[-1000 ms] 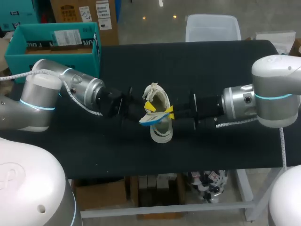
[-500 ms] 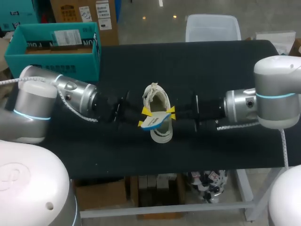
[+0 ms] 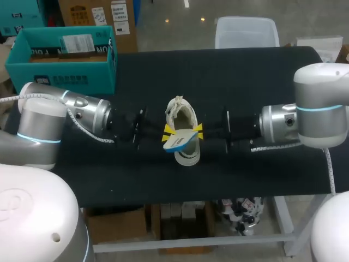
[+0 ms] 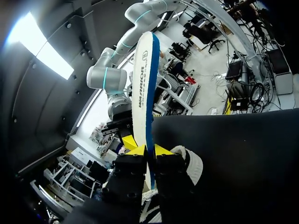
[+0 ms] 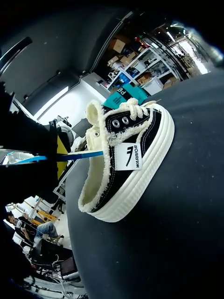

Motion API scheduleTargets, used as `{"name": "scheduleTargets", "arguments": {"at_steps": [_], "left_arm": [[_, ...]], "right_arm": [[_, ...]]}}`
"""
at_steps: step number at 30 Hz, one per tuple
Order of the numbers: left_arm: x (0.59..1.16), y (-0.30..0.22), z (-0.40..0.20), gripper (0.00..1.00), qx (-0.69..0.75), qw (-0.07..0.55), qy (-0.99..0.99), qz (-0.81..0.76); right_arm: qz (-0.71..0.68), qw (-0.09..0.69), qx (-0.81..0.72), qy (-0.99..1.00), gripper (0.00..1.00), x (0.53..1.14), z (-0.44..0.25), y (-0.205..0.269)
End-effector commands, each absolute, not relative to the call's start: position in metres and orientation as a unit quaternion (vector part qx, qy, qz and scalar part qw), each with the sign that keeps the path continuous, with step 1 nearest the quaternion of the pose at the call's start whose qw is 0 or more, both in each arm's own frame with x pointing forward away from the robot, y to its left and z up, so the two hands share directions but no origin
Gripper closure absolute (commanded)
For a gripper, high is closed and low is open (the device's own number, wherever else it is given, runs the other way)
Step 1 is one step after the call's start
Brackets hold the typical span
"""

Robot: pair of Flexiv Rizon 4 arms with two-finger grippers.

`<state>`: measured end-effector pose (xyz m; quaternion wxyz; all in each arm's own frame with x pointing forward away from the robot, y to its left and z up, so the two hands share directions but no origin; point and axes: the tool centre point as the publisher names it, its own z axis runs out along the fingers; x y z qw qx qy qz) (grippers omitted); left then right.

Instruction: Open the shoe tongue, take the insole out of the shoe, put the insole back into the shoe, and pack the shoe into the shoebox

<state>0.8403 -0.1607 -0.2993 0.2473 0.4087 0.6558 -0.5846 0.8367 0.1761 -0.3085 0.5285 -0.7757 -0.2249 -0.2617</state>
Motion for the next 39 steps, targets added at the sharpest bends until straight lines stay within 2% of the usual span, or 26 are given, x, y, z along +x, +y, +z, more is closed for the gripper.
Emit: {"name": "scheduleTargets", "arguments": {"at_steps": [1, 39], "left_arm": [[0.846, -0.166, -0.306, 1.0, 0.411, 0.244, 0.65, -0.592], [0.877, -0.17, -0.31, 1.0, 0.431, 0.227, 0.664, -0.567]], "right_arm": [[-0.261, 0.532, -0.773, -0.226, 1.0, 0.838, -0.311, 0.177], [-0.266, 0.53, -0.774, -0.223, 1.0, 0.849, -0.329, 0.192]]}}
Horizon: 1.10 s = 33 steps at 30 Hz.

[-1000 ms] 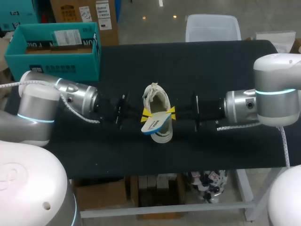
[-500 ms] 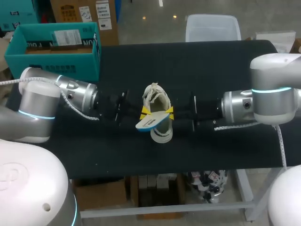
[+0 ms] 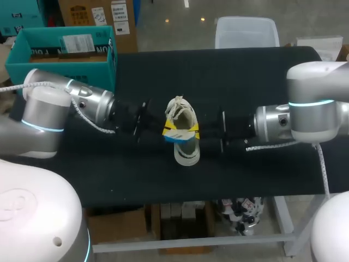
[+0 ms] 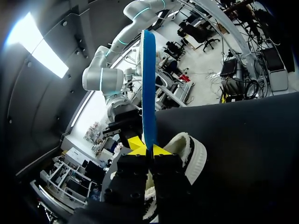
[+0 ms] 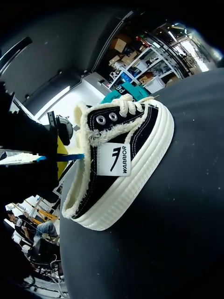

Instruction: Open the shoe tongue, take the insole out of the shoe, put the insole back into the shoe, and pack the shoe into the shoebox

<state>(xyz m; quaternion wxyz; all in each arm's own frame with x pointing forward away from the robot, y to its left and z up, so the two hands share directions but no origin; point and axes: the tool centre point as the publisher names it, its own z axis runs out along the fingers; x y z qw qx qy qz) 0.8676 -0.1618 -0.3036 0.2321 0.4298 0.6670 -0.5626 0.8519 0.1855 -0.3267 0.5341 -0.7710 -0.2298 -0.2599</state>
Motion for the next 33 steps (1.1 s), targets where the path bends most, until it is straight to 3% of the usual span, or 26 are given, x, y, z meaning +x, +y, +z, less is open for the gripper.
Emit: {"name": "scheduleTargets", "arguments": {"at_steps": [1, 31, 32, 33], "left_arm": [[0.878, -0.17, -0.31, 1.0, 0.431, 0.228, 0.665, -0.565], [0.887, -0.166, -0.325, 1.0, 0.436, 0.221, 0.665, -0.565], [0.887, -0.167, -0.325, 1.0, 0.436, 0.221, 0.665, -0.565], [0.887, -0.167, -0.325, 1.0, 0.436, 0.22, 0.665, -0.565]], "right_arm": [[-0.27, 0.527, -0.775, -0.22, 1.0, 0.848, -0.33, 0.192], [-0.26, 0.531, -0.777, -0.217, 1.0, 0.875, -0.351, 0.19], [-0.259, 0.527, -0.779, -0.218, 0.83, 0.873, -0.349, 0.19], [-0.259, 0.521, -0.784, -0.216, 0.72, 0.872, -0.346, 0.189]]}}
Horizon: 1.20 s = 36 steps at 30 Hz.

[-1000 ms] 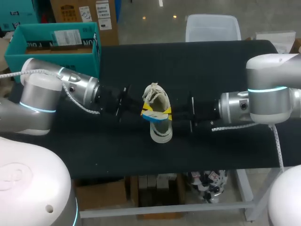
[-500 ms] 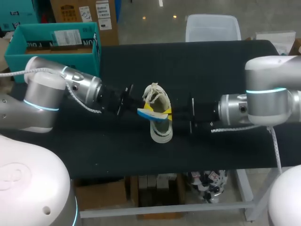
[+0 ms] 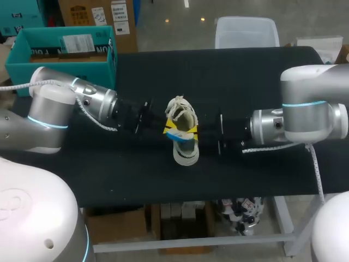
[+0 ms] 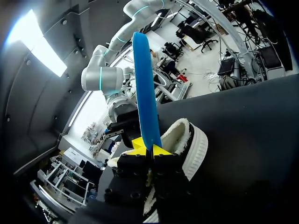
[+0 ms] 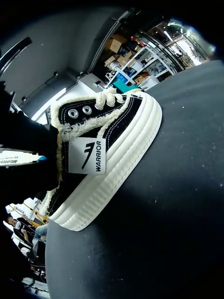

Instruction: Open the shoe tongue, take the insole out of the shoe, put the insole back into the shoe, and pack the shoe into the shoebox

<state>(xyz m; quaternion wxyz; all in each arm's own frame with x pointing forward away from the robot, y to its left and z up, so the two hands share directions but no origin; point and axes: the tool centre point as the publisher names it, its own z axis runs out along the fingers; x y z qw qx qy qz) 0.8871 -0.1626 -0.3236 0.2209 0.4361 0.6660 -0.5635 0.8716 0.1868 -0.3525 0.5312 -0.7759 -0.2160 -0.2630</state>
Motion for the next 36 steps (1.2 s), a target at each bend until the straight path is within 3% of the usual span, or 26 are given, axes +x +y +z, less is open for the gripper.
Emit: {"name": "scheduleTargets", "arguments": {"at_steps": [1, 3, 6, 15, 18, 19, 20, 28, 29, 31, 32, 34, 36], "left_arm": [[0.887, -0.167, -0.325, 1.0, 0.436, 0.22, 0.665, -0.565], [0.886, -0.167, -0.325, 1.0, 0.436, 0.22, 0.665, -0.565], [0.885, -0.168, -0.325, 1.0, 0.436, 0.22, 0.665, -0.565], [0.882, -0.168, -0.324, 1.0, 0.432, 0.224, 0.666, -0.566], [0.881, -0.168, -0.324, 1.0, 0.431, 0.226, 0.666, -0.566], [0.881, -0.168, -0.323, 1.0, 0.431, 0.226, 0.666, -0.566], [0.881, -0.168, -0.323, 1.0, 0.431, 0.226, 0.667, -0.564], [0.877, -0.167, -0.32, 1.0, 0.429, 0.225, 0.669, -0.563], [0.876, -0.167, -0.318, 0.95, 0.43, 0.224, 0.667, -0.565], [0.873, -0.167, -0.315, 0.67, 0.432, 0.223, 0.664, -0.568], [0.871, -0.167, -0.313, 0.6, 0.434, 0.224, 0.663, -0.568], [0.868, -0.169, -0.31, 0.59, 0.438, 0.224, 0.658, -0.57], [0.864, -0.171, -0.307, 0.68, 0.444, 0.224, 0.654, -0.57]], "right_arm": [[-0.261, 0.519, -0.785, -0.217, 0.67, 0.869, -0.343, 0.187], [-0.263, 0.509, -0.791, -0.216, 0.56, 0.865, -0.337, 0.185], [-0.268, 0.495, -0.798, -0.215, 0.53, 0.857, -0.328, 0.181], [-0.279, 0.485, -0.799, -0.22, 0.59, 0.84, -0.316, 0.177], [-0.275, 0.492, -0.794, -0.226, 0.71, 0.841, -0.318, 0.179], [-0.273, 0.494, -0.793, -0.228, 0.94, 0.842, -0.319, 0.181], [-0.272, 0.495, -0.793, -0.229, 1.0, 0.842, -0.319, 0.181], [-0.265, 0.502, -0.791, -0.23, 1.0, 0.842, -0.326, 0.184], [-0.265, 0.502, -0.79, -0.23, 1.0, 0.842, -0.327, 0.185], [-0.266, 0.501, -0.791, -0.23, 1.0, 0.841, -0.327, 0.185], [-0.266, 0.5, -0.791, -0.23, 1.0, 0.841, -0.327, 0.185], [-0.267, 0.495, -0.794, -0.228, 1.0, 0.84, -0.327, 0.185], [-0.268, 0.495, -0.795, -0.228, 1.0, 0.84, -0.326, 0.185]]}}
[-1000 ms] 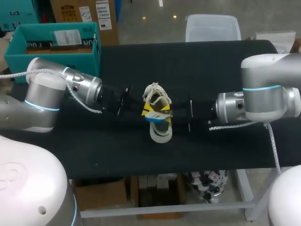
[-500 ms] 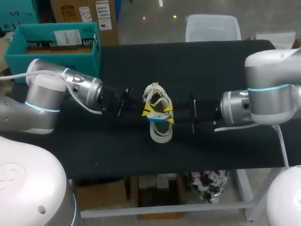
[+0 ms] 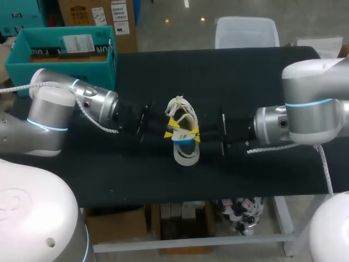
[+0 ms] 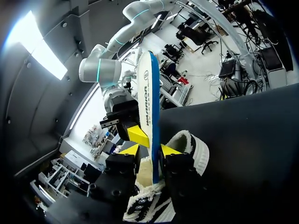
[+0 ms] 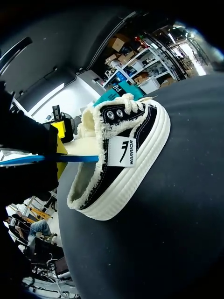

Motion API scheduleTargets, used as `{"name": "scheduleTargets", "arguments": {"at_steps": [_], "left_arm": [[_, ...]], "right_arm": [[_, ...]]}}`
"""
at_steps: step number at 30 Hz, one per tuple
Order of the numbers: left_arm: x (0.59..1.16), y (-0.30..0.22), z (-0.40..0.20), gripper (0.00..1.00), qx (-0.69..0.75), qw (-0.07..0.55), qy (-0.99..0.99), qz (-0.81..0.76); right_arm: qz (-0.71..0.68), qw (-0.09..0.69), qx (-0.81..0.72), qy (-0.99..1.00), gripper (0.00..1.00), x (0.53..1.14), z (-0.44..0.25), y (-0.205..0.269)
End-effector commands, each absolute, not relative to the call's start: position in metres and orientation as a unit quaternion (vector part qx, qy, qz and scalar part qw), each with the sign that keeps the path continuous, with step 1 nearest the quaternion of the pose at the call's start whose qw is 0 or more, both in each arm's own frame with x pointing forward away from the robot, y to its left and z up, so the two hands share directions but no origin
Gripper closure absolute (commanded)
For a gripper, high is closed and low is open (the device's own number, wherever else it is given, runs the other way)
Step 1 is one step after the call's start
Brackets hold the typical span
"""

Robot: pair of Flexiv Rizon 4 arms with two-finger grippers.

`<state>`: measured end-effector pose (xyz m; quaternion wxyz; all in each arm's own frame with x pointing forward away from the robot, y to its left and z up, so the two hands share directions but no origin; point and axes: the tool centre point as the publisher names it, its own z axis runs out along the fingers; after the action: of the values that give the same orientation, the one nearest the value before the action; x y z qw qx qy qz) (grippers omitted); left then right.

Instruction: Open the shoe tongue, take the insole out of the shoe, put the insole back into the shoe, and pack the shoe into the shoebox

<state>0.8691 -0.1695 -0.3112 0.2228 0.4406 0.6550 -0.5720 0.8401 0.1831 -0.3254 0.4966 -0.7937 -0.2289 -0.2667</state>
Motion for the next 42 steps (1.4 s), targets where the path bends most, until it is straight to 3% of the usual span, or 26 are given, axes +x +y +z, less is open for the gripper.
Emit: {"name": "scheduleTargets", "arguments": {"at_steps": [1, 2, 4, 30, 31, 32, 42], "left_arm": [[0.863, -0.172, -0.307, 0.73, 0.446, 0.225, 0.654, -0.568], [0.862, -0.172, -0.306, 0.75, 0.447, 0.226, 0.653, -0.568], [0.861, -0.173, -0.306, 1.0, 0.447, 0.226, 0.653, -0.567], [0.889, -0.173, -0.336, 1.0, 0.427, 0.208, 0.678, -0.561], [0.889, -0.173, -0.336, 1.0, 0.427, 0.208, 0.678, -0.561], [0.889, -0.173, -0.336, 1.0, 0.427, 0.208, 0.678, -0.561], [0.885, -0.172, -0.335, 1.0, 0.424, 0.212, 0.677, -0.562]], "right_arm": [[-0.268, 0.494, -0.795, -0.228, 1.0, 0.84, -0.326, 0.185], [-0.268, 0.494, -0.795, -0.228, 1.0, 0.84, -0.326, 0.185], [-0.268, 0.491, -0.797, -0.228, 1.0, 0.84, -0.326, 0.185], [-0.249, 0.487, -0.809, -0.213, 1.0, 0.866, -0.348, 0.184], [-0.251, 0.487, -0.81, -0.212, 0.92, 0.864, -0.345, 0.183], [-0.254, 0.483, -0.811, -0.21, 0.75, 0.861, -0.342, 0.182], [-0.28, 0.477, -0.805, -0.213, 0.65, 0.84, -0.326, 0.177]]}}
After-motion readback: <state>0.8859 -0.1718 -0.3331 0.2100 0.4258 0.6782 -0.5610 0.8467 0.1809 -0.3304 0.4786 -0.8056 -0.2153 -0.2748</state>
